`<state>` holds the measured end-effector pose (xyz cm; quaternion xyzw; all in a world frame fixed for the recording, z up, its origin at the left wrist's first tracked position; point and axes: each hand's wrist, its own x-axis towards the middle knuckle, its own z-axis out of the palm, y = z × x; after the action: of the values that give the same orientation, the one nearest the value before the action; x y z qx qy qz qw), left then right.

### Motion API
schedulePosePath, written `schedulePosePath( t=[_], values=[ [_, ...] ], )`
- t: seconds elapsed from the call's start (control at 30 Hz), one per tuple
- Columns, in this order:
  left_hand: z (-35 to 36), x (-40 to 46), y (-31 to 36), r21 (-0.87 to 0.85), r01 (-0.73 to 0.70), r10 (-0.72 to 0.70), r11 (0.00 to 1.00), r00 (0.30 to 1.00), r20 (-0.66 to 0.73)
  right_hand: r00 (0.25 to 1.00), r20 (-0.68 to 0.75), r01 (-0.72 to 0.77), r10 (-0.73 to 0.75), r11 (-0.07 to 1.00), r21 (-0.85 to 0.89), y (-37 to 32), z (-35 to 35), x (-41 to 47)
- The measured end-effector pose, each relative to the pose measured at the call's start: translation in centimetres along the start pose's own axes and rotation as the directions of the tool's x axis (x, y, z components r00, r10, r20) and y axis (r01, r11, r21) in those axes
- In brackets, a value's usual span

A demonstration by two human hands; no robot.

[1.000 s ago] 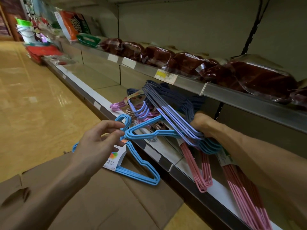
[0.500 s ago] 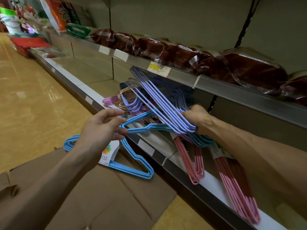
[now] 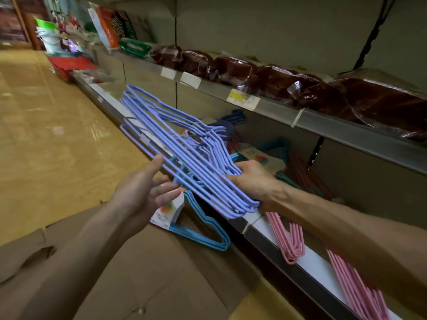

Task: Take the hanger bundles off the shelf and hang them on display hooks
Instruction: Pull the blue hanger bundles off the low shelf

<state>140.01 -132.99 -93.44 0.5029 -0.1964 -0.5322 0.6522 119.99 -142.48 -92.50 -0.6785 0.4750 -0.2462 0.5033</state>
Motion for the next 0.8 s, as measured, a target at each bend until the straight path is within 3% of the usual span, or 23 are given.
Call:
schedulePosePath(
  t=[0.13,0.43,0.7,0.8],
  values=[
    [-1.4,-0.7,1.0,-0.129,-0.046,0.045,0.991,0.999,-0.006,0.993,0.037,0.114,-0.110,0.981,-0.157,-0.7,2.6,-0.2],
    [-5.7,-2.0,2.9,-0.252,-0.134,0.077,0.959,0.972,-0.222,0.949,0.077,0.309,-0.304,0.864,-0.397,-2.9,8.5,-0.5],
    [-9.6,-1.6,3.3,-0.226,-0.177,0.064,0.958,0.899,-0.434,0.929,0.143,0.370,-0.341,0.865,-0.340,-3.6,13.6,-1.8],
    [-11.1,-2.0,3.4,-0.227,-0.198,0.084,0.954,0.898,-0.432,0.933,0.190,0.351,-0.307,0.892,-0.286,-3.6,15.1,-2.6]
  ],
)
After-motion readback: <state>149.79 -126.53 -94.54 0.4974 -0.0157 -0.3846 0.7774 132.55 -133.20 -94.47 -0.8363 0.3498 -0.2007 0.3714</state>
